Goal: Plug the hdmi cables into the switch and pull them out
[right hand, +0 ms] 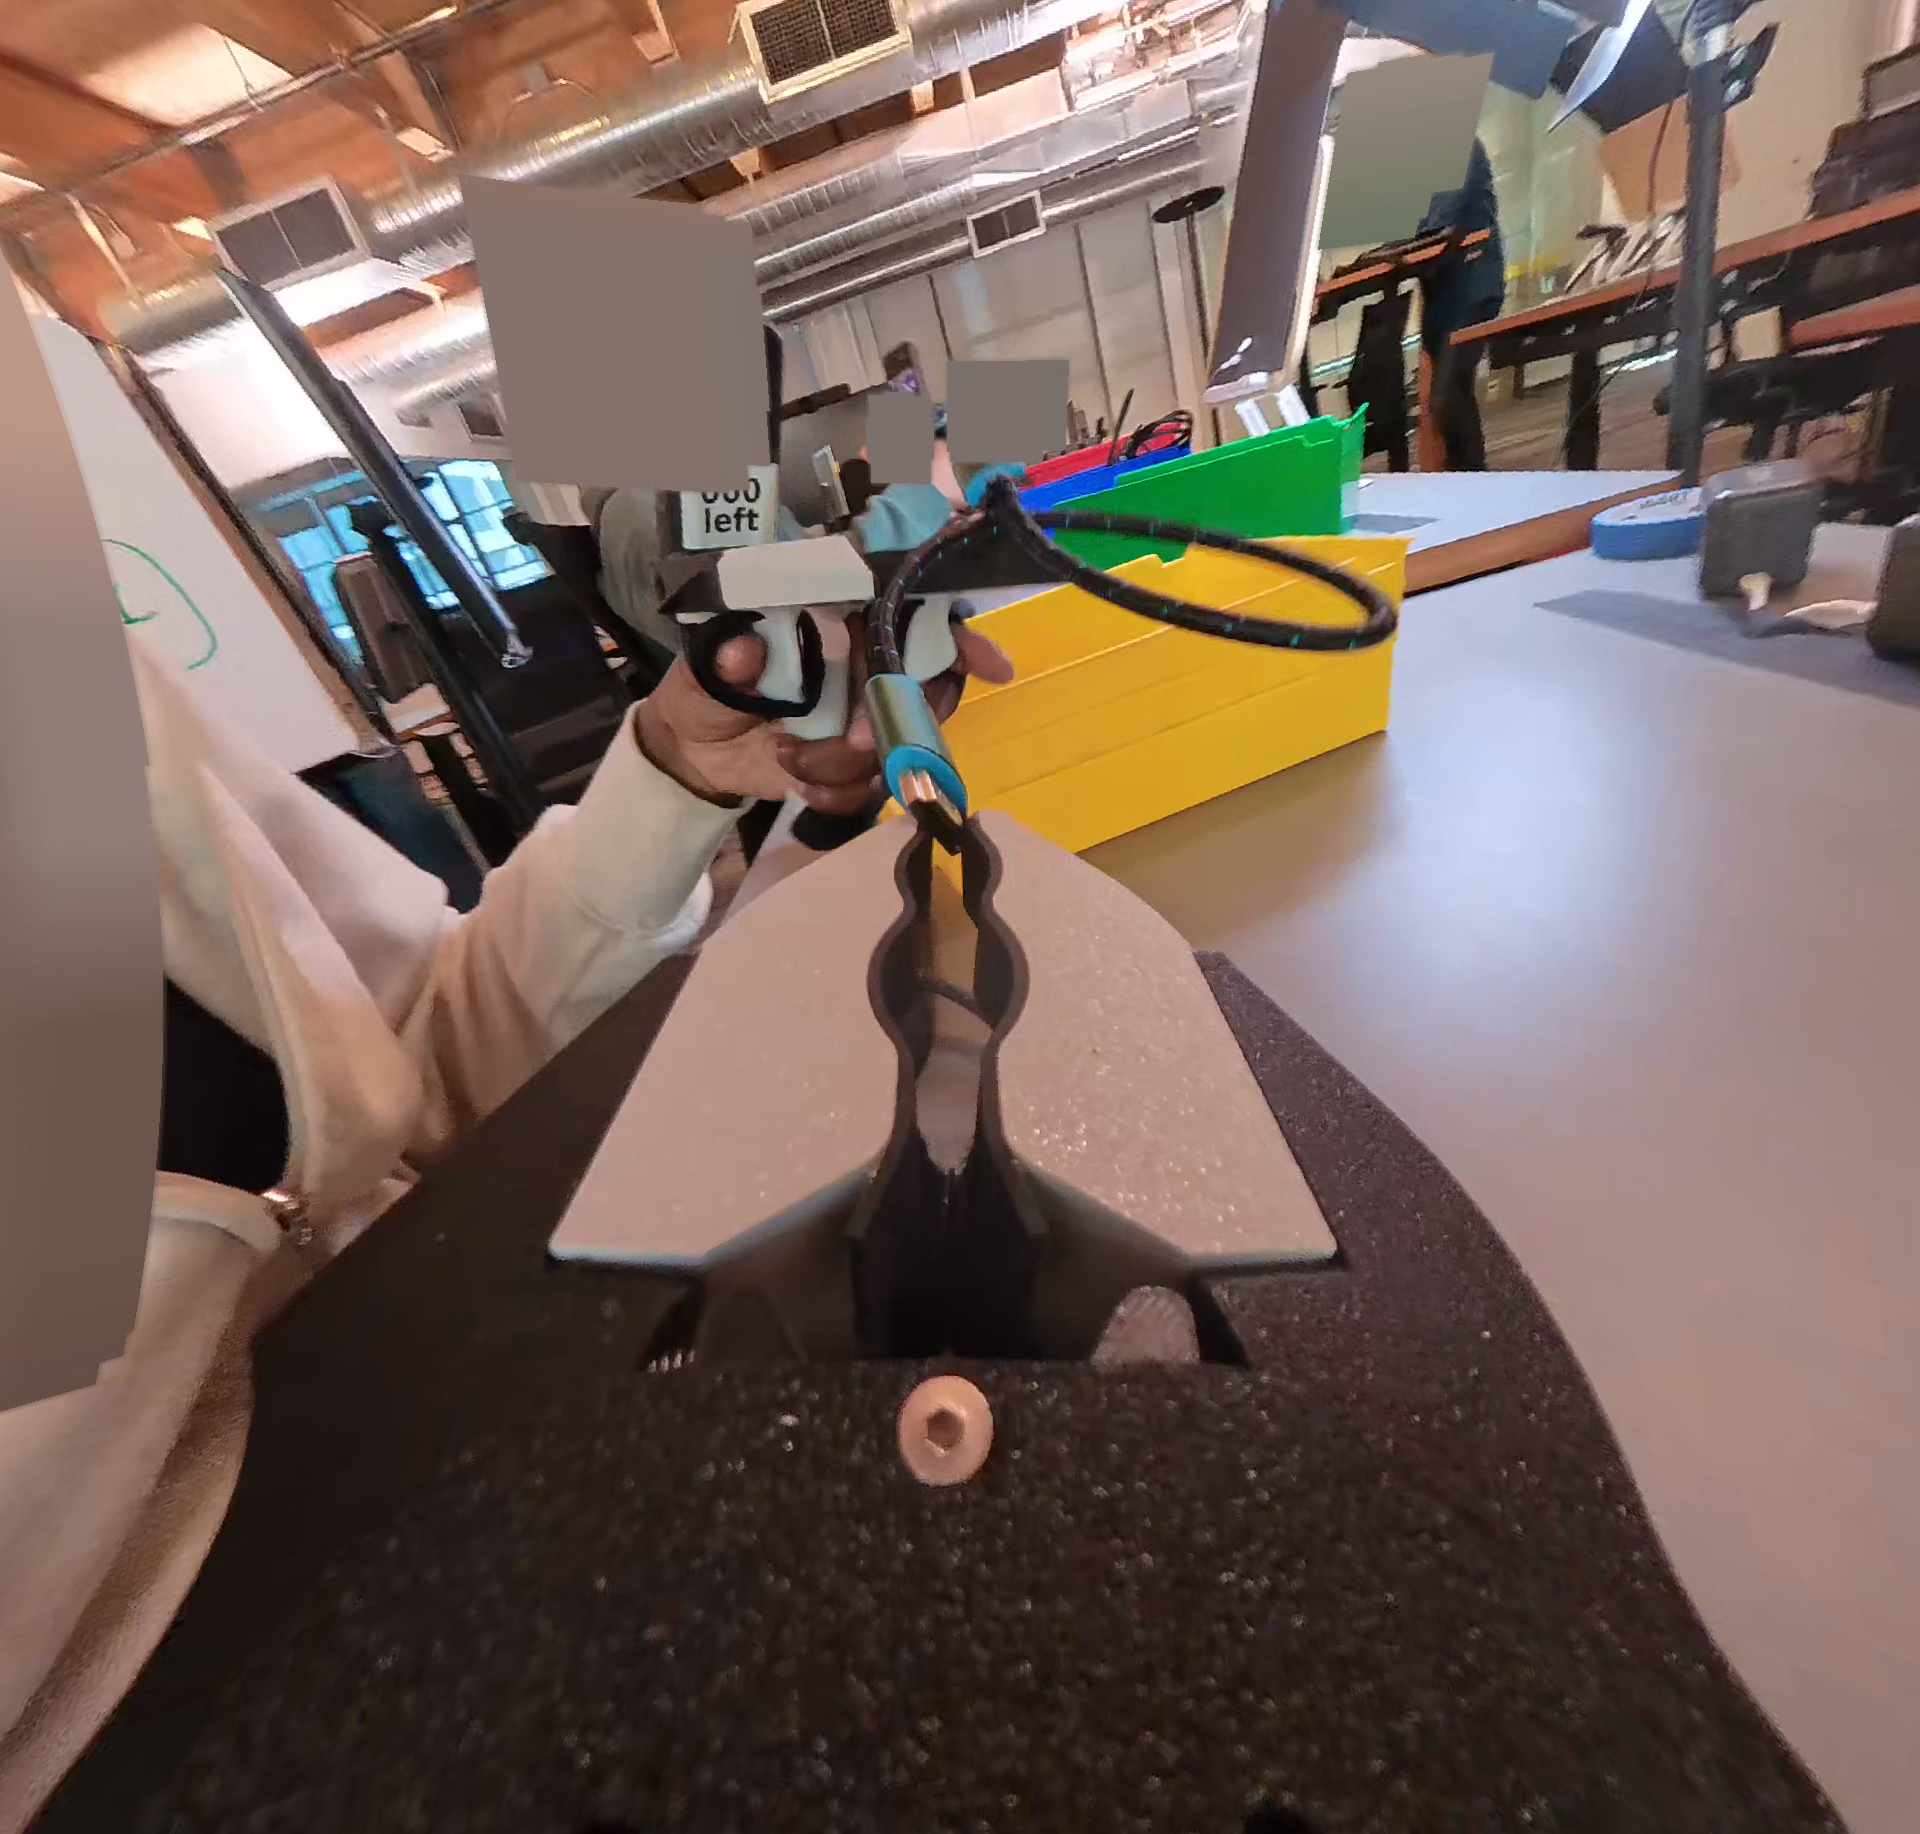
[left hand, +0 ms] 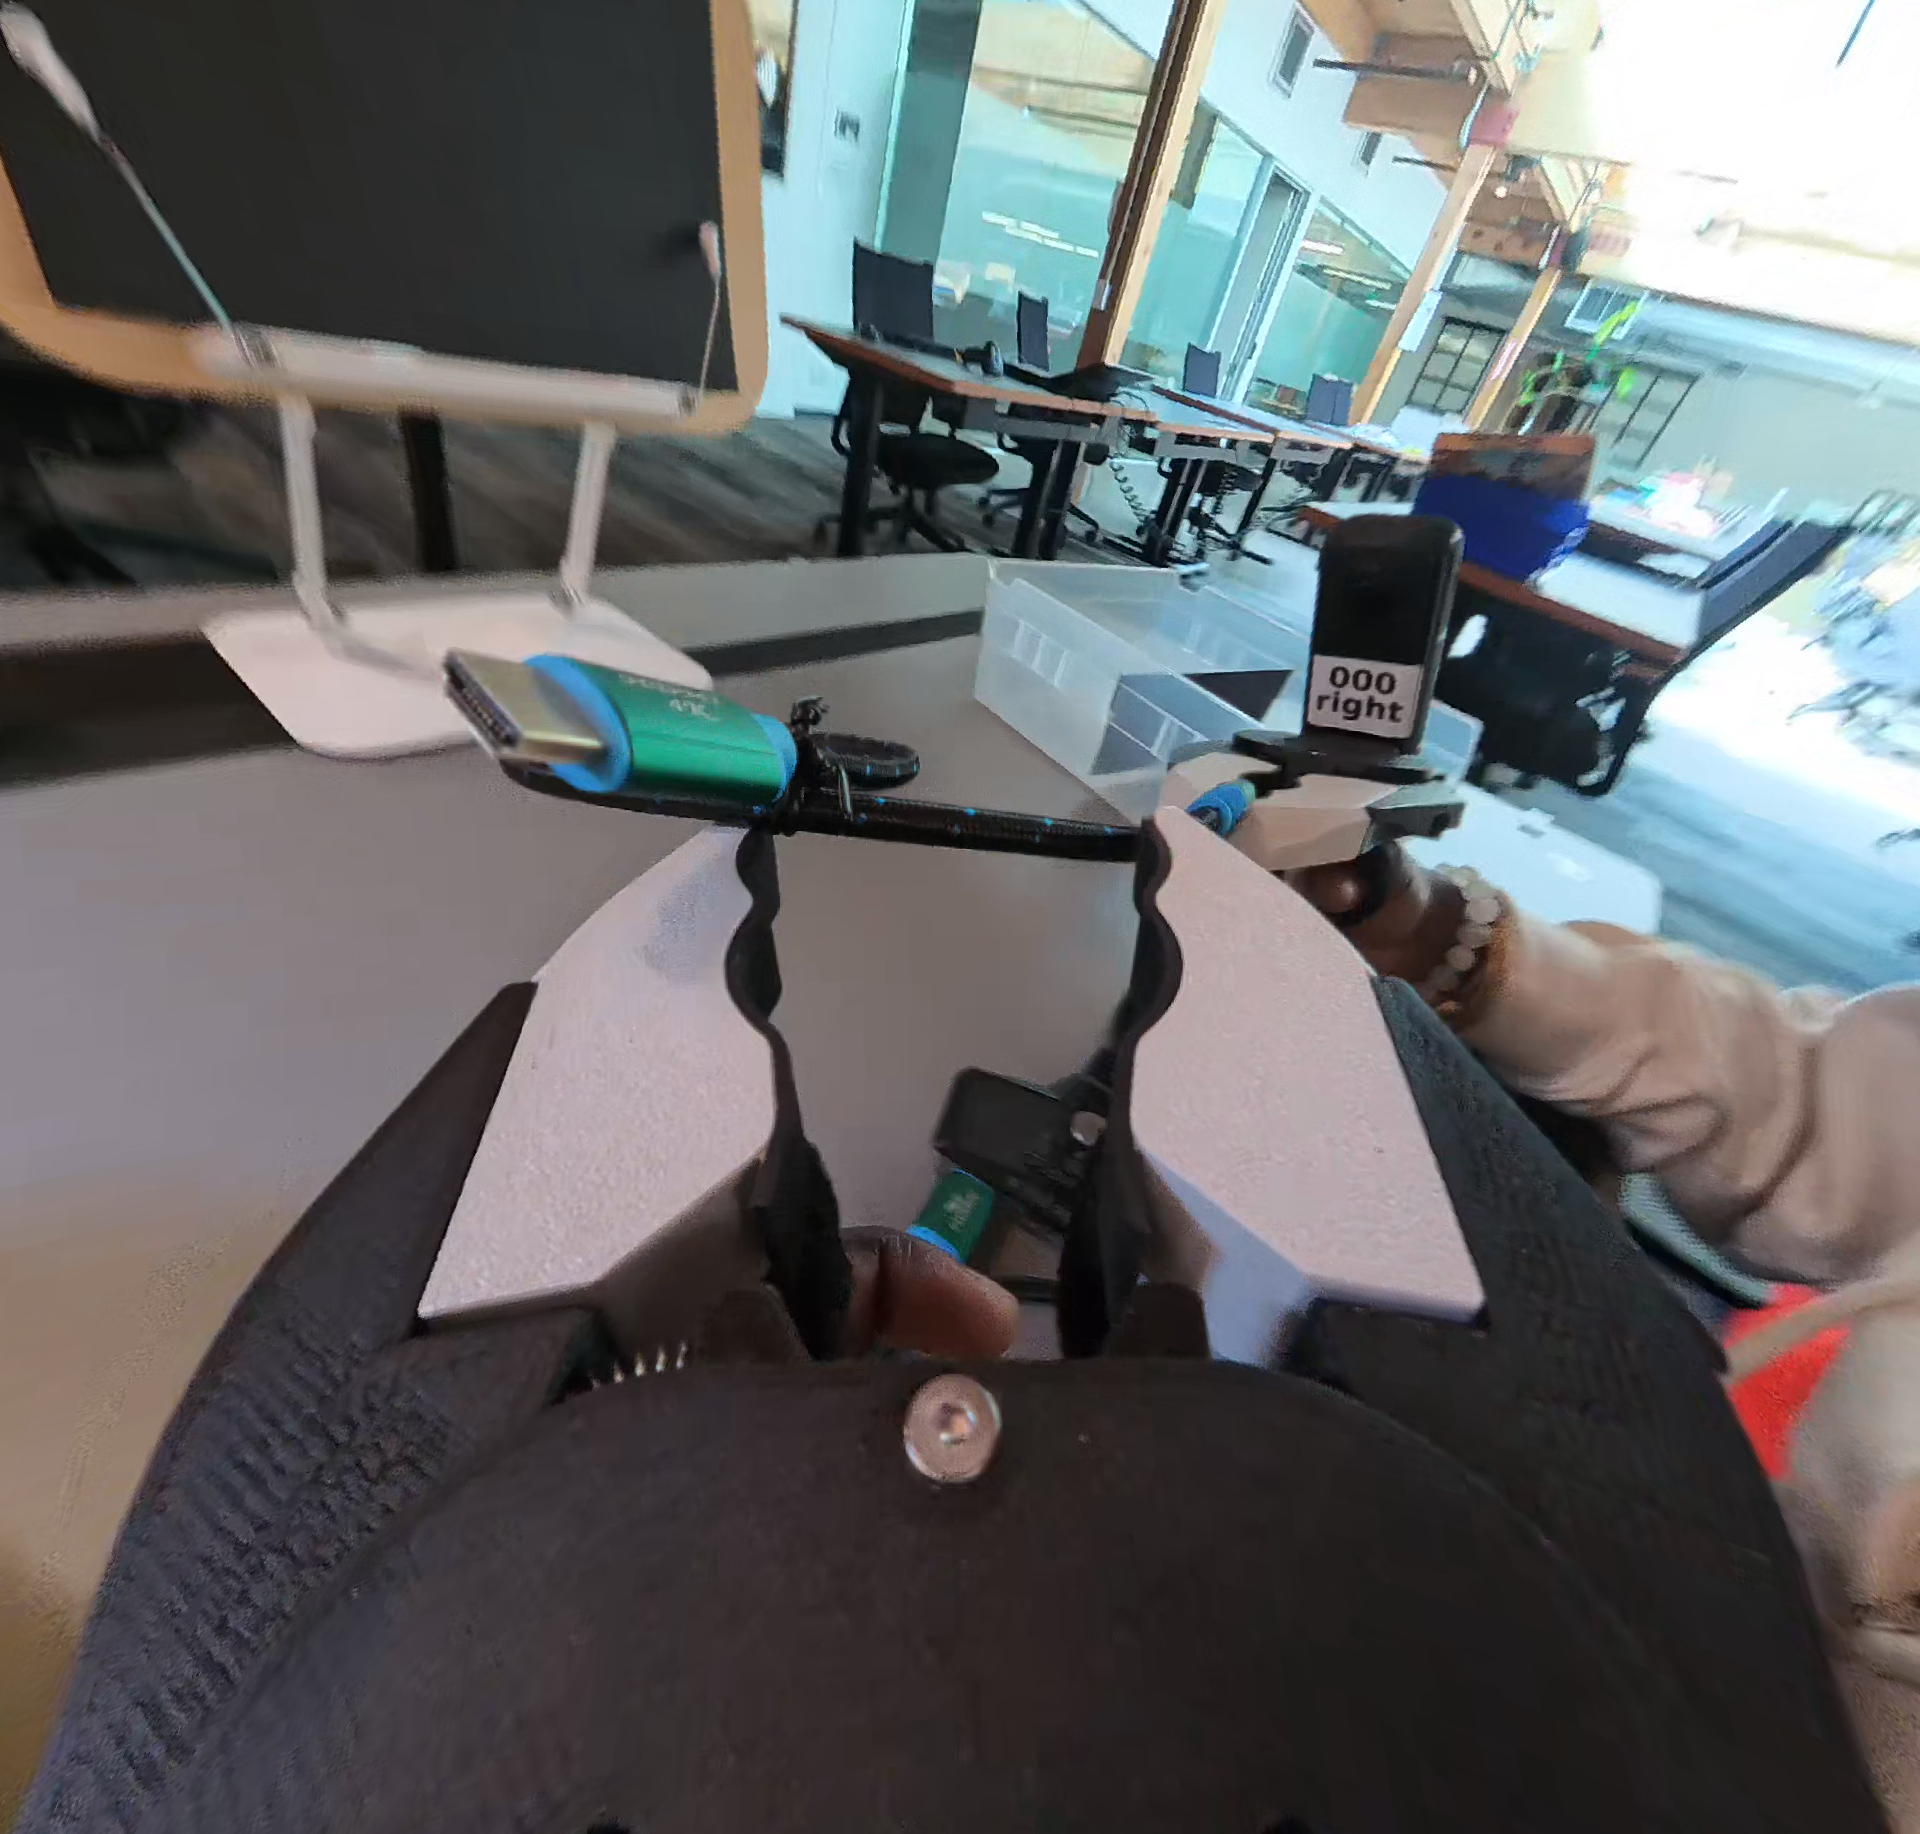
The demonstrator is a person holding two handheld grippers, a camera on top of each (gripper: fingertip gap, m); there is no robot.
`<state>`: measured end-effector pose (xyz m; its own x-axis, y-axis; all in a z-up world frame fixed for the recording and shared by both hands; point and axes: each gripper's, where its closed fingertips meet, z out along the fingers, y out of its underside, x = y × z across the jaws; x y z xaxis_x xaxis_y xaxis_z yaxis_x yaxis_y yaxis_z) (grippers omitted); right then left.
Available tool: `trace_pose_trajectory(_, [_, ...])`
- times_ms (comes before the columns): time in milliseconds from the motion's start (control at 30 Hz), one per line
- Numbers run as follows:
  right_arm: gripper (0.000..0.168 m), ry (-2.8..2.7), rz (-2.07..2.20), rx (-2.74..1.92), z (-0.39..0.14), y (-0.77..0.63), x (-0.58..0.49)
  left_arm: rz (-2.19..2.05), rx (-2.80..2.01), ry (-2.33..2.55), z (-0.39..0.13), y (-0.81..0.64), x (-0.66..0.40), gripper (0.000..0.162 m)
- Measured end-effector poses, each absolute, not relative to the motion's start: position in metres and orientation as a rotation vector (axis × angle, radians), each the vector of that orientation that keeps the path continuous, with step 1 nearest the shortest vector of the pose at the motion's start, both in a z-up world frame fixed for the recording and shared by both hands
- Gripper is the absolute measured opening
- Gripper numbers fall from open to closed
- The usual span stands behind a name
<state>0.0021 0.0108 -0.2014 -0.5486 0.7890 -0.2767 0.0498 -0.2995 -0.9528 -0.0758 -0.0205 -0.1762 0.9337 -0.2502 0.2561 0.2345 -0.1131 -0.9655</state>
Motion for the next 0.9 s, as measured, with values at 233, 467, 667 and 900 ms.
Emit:
trace_pose_trajectory(233, [0.000,-1.221,1.946,-1.071,-0.179,0.045,0.012,-0.520,-1.752,0.202,-0.196,-0.025,-0.051,0.093])
trace_pose_trajectory(467, [0.000,-1.229,1.897,-1.353,-0.209,0.061,-0.001,0.252,-1.741,0.599,-0.216,-0.005,-0.043,0.089])
trace_pose_trajectory(667, [0.014,-1.198,1.901,-1.476,-0.221,0.072,-0.005,0.267,-1.823,0.861,-0.274,0.018,0.002,0.069])
trace_pose_trajectory(900, [0.057,-1.984,0.992,-1.321,-0.287,0.079,0.032,0.288,-1.861,0.897,-0.287,0.023,0.002,0.058])
